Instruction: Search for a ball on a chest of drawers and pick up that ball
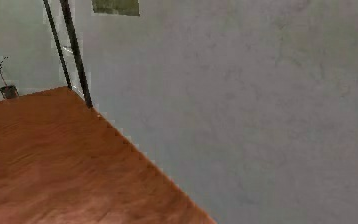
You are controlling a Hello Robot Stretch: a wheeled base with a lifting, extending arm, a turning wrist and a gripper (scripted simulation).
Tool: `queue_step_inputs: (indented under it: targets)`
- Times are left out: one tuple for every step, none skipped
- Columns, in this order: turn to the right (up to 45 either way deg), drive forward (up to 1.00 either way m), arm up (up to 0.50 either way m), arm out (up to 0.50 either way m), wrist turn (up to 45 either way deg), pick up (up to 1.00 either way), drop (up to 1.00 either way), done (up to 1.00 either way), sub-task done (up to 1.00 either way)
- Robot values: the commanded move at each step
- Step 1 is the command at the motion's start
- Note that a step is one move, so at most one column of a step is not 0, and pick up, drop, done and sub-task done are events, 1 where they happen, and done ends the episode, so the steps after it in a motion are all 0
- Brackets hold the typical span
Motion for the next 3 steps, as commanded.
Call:
queue_step_inputs:
  targets:
    - [0.0,0.25,0.00,0.00,0.0,0.00,0.00,0.00,0.00]
    - [-39.0,0.00,0.00,0.00,0.0,0.00,0.00,0.00,0.00]
    - [0.0,1.00,0.00,0.00,0.0,0.00,0.00,0.00,0.00]
